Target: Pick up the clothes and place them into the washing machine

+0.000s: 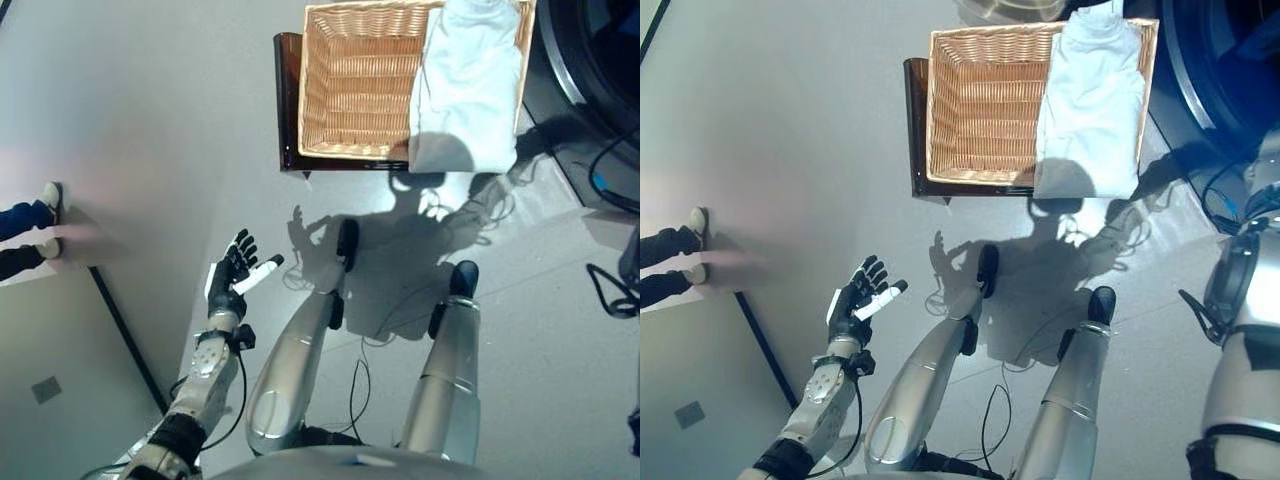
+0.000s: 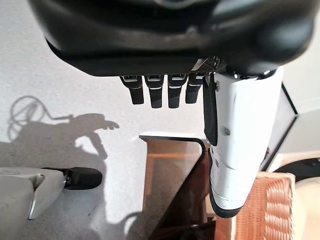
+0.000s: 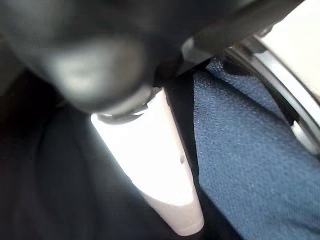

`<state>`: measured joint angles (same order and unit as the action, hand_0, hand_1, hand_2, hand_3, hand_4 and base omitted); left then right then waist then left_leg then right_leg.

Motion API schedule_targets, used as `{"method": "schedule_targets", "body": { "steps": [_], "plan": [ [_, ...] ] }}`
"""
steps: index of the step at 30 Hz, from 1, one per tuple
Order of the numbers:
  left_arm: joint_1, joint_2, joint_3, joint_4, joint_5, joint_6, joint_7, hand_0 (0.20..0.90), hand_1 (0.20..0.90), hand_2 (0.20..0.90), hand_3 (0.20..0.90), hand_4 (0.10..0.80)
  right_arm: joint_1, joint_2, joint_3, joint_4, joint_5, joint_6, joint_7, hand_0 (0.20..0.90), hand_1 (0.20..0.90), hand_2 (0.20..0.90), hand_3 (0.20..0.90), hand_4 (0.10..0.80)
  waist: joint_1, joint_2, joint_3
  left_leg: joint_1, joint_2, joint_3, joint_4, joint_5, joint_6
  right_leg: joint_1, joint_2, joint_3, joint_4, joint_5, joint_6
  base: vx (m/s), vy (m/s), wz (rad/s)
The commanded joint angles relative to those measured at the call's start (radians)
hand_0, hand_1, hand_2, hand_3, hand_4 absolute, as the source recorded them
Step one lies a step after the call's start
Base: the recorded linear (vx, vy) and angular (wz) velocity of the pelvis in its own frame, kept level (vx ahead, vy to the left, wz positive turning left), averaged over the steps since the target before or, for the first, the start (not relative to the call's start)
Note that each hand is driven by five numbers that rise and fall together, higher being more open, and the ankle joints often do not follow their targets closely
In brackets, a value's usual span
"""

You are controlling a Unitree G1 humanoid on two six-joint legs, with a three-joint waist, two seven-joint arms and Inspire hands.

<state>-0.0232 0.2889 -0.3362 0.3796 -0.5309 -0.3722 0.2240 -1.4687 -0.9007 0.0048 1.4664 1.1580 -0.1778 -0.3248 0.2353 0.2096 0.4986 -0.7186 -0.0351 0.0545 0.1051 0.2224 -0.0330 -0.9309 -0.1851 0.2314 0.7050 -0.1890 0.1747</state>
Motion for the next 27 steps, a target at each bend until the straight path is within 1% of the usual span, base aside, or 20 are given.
{"method": "schedule_targets", "body": {
  "steps": [1,5,8,9,15,16,17,18,19,20,27],
  "plan": [
    [0.022,0.015,0.009,-0.071,-0.028,-0.082,0.037,0.9,0.9,0.9,0.9,0.8,-0.111,-0.199,0.166,-0.126,-0.002,-0.103,0.01,0.2,0.2,0.2,0.2,0.3,-0.011,0.212,0.021,-0.115,0.013,0.019,0.048,-0.009,-0.083,0.024,0.048,-0.032,-0.027,-0.019,-0.107,-0.024,-0.045,0.09],
    [0.029,0.018,0.006,-0.098,-0.037,-0.084,0.034,0.9,0.9,0.9,0.9,0.8,-0.149,-0.216,0.189,-0.13,0.002,-0.12,-0.001,0.2,0.2,0.2,0.2,0.3,-0.011,0.212,0.021,-0.143,0.016,0.027,0.058,-0.01,-0.084,-0.014,0.056,-0.018,-0.001,-0.025,-0.108,-0.018,-0.038,0.06],
    [0.031,0.02,0.004,-0.113,-0.036,-0.086,0.036,0.9,0.9,0.9,0.9,0.8,-0.167,-0.224,0.191,-0.148,0.016,-0.144,-0.013,0.2,0.2,0.2,0.2,0.3,-0.013,0.214,0.021,-0.152,0.018,0.029,0.06,-0.01,-0.084,-0.027,0.058,-0.016,0.012,-0.029,-0.11,0.0,-0.001,-0.01],
    [0.035,0.021,0.008,-0.12,-0.038,-0.088,0.04,0.9,0.9,0.9,0.9,0.8,-0.178,-0.229,0.19,-0.166,0.024,-0.165,-0.021,0.2,0.2,0.2,0.2,0.3,-0.015,0.214,0.021,-0.154,0.018,0.03,0.062,-0.011,-0.084,-0.031,0.059,-0.013,0.017,-0.031,-0.111,0.0,0.0,0.0],
    [0.037,0.027,0.016,-0.117,-0.038,-0.09,0.061,0.9,0.9,0.9,0.9,0.8,-0.21,-0.222,0.202,-0.193,0.008,-0.203,-0.067,0.2,0.2,0.2,0.2,0.3,-0.02,0.208,0.021,-0.16,0.016,0.034,0.065,-0.012,-0.085,-0.037,0.061,-0.01,0.025,-0.034,-0.111,0.0,-0.002,0.01],
    [0.036,0.029,0.017,-0.117,-0.038,-0.09,0.064,0.9,0.9,0.9,0.9,0.8,-0.214,-0.223,0.204,-0.192,0.002,-0.207,-0.077,0.208,0.208,0.208,0.208,0.306,-0.021,0.207,0.021,-0.159,0.016,0.034,0.065,-0.012,-0.084,-0.037,0.062,-0.011,0.027,-0.035,-0.111,0.0,0.0,0.0],
    [0.036,0.029,0.017,-0.117,-0.038,-0.09,0.065,0.9,0.9,0.9,0.9,0.8,-0.216,-0.223,0.205,-0.192,0.0,-0.207,-0.079,0.233,0.233,0.233,0.233,0.324,-0.021,0.207,0.021,-0.159,0.016,0.033,0.065,-0.013,-0.084,-0.037,0.062,-0.011,0.028,-0.035,-0.111,0.0,0.0,0.0],
    [0.035,0.03,0.018,-0.12,-0.037,-0.091,0.066,0.9,0.9,0.9,0.9,0.8,-0.219,-0.222,0.204,-0.192,0.002,-0.208,-0.082,0.332,0.332,0.332,0.332,0.394,-0.022,0.208,0.021,-0.159,0.015,0.034,0.065,-0.013,-0.084,-0.037,0.063,-0.012,0.03,-0.036,-0.111,0.0,0.0,0.0],
    [0.033,0.033,0.021,-0.12,-0.037,-0.092,0.069,0.9,0.9,0.9,0.9,0.8,-0.223,-0.22,0.207,-0.192,-0.001,-0.21,-0.086,0.502,0.502,0.502,0.502,0.516,-0.023,0.207,0.021,-0.158,0.015,0.033,0.066,-0.013,-0.084,-0.036,0.064,-0.012,0.032,-0.036,-0.111,0.0,0.0,0.0],
    [0.032,0.035,0.026,-0.122,-0.034,-0.094,0.073,0.9,0.9,0.9,0.9,0.8,-0.232,-0.218,0.209,-0.2,-0.003,-0.218,-0.098,0.9,0.9,0.9,0.9,0.8,-0.024,0.206,0.021,-0.155,0.014,0.035,0.065,-0.014,-0.084,-0.033,0.064,-0.012,0.031,-0.036,-0.111,0.0,0.0,0.0],
    [0.03,0.039,0.033,-0.121,-0.028,-0.095,0.09,0.9,0.9,0.9,0.9,0.8,-0.24,-0.192,0.216,-0.208,-0.026,-0.213,-0.121,0.9,0.9,0.9,0.9,0.8,-0.03,0.199,0.021,-0.15,0.013,0.039,0.06,-0.014,-0.082,-0.034,0.068,-0.014,0.031,-0.033,-0.113,0.0,0.0,0.0]
  ]
}}
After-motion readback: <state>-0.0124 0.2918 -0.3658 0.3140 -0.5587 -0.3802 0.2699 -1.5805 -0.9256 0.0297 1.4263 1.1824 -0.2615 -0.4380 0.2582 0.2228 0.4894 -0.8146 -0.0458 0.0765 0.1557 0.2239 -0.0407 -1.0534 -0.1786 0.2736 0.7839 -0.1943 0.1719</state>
